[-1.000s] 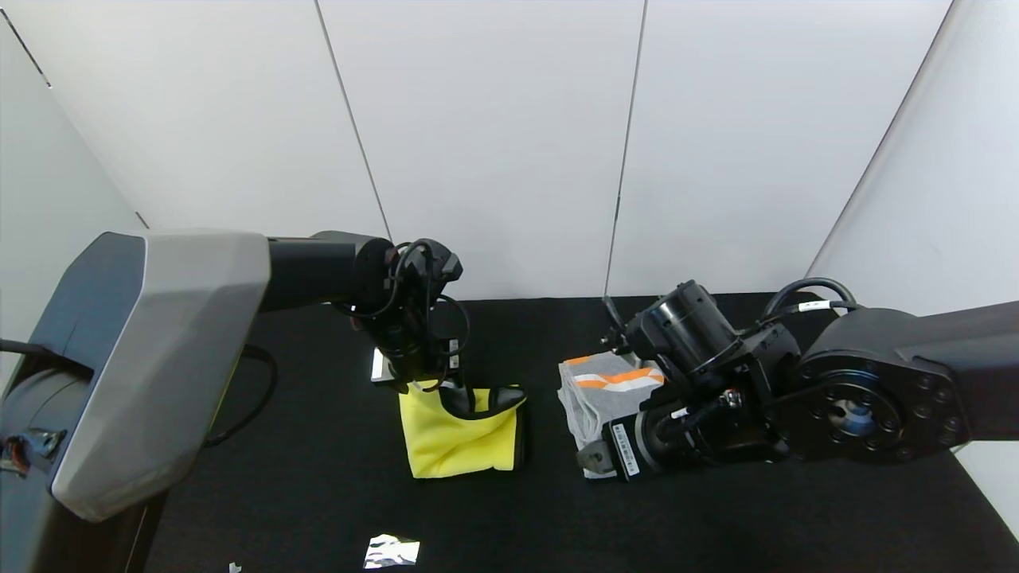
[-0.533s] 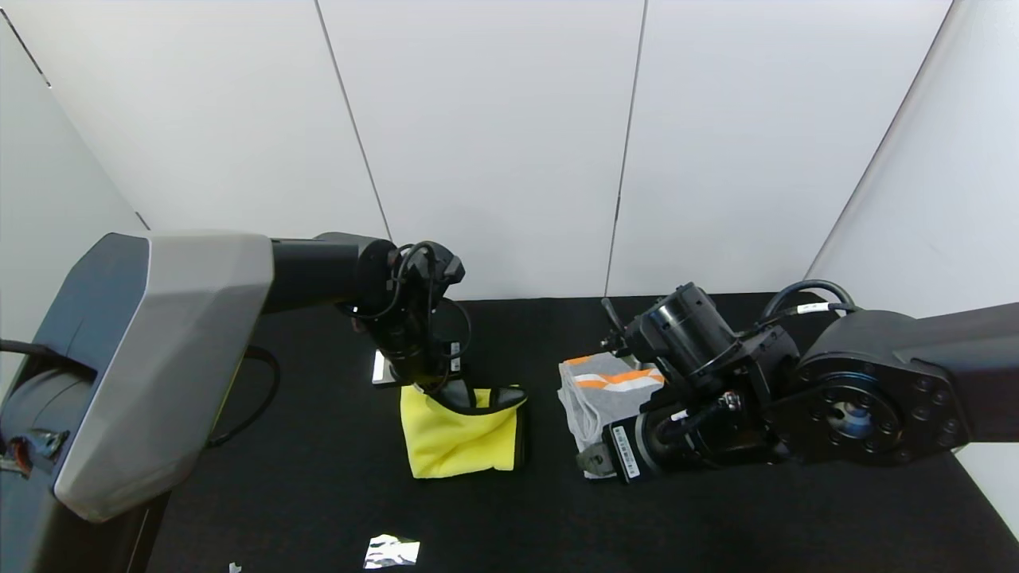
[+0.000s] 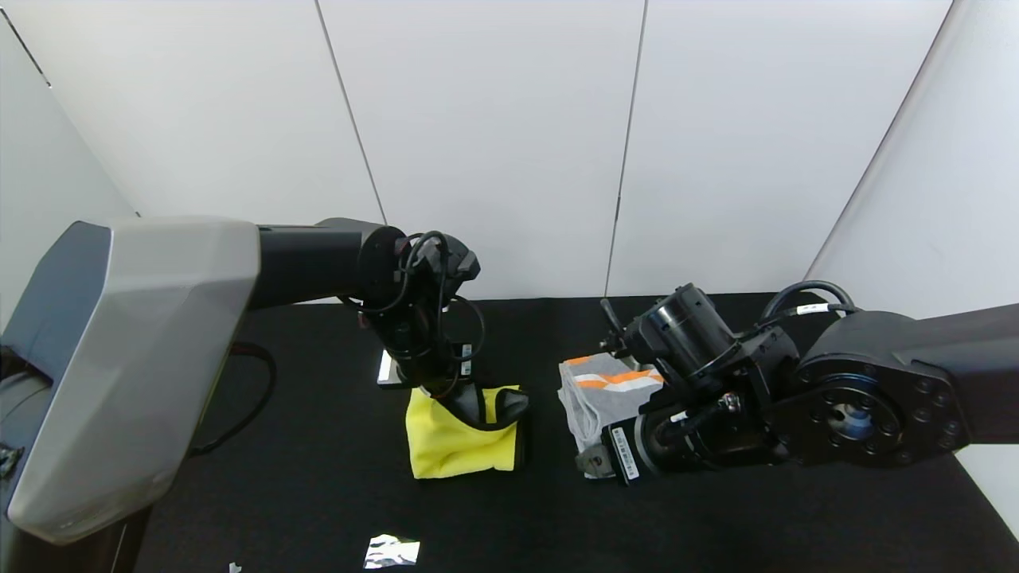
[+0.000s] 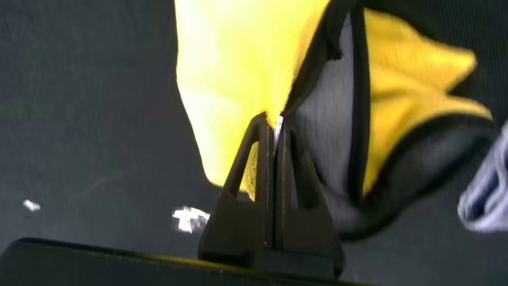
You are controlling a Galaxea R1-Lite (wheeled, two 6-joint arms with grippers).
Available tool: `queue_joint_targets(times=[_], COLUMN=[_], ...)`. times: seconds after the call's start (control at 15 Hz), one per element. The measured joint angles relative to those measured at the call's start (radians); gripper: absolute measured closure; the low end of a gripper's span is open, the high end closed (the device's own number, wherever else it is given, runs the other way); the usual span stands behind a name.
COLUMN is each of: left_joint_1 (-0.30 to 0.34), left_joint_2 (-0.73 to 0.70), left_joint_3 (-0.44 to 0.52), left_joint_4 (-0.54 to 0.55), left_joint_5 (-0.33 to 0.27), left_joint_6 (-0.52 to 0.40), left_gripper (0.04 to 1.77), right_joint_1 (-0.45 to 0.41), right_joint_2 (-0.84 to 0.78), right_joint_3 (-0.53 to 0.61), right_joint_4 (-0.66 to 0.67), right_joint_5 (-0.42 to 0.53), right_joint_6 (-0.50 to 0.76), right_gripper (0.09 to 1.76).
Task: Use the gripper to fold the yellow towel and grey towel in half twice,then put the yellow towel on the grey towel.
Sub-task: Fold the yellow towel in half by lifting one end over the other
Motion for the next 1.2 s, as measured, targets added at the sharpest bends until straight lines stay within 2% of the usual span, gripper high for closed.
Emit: queue_joint_targets(times=[0.53, 0.93, 1.2], left_joint_1=[-0.102, -0.145, -0.149], left_joint_2=[-0.017, 0.036, 0.059], left_joint_3=[0.003, -0.004, -0.010], left_joint_4=[0.039, 0.023, -0.022], left_joint_5=[-0.011, -0.011, -0.011], left_joint_6=[0.001, 0.005, 0.003], left_gripper=[1.71, 1.71, 1.71], right_joint_1=[-0.002, 0.000, 0.000], right_joint_2=[-0.002, -0.003, -0.002], right_joint_3=[0.006, 0.013, 0.014], right_joint_4=[-0.001, -0.002, -0.002], right_joint_5=[0.000, 0.000, 0.000], right_joint_6=[0.000, 0.000, 0.000], right_gripper=[0.14, 0.14, 0.14])
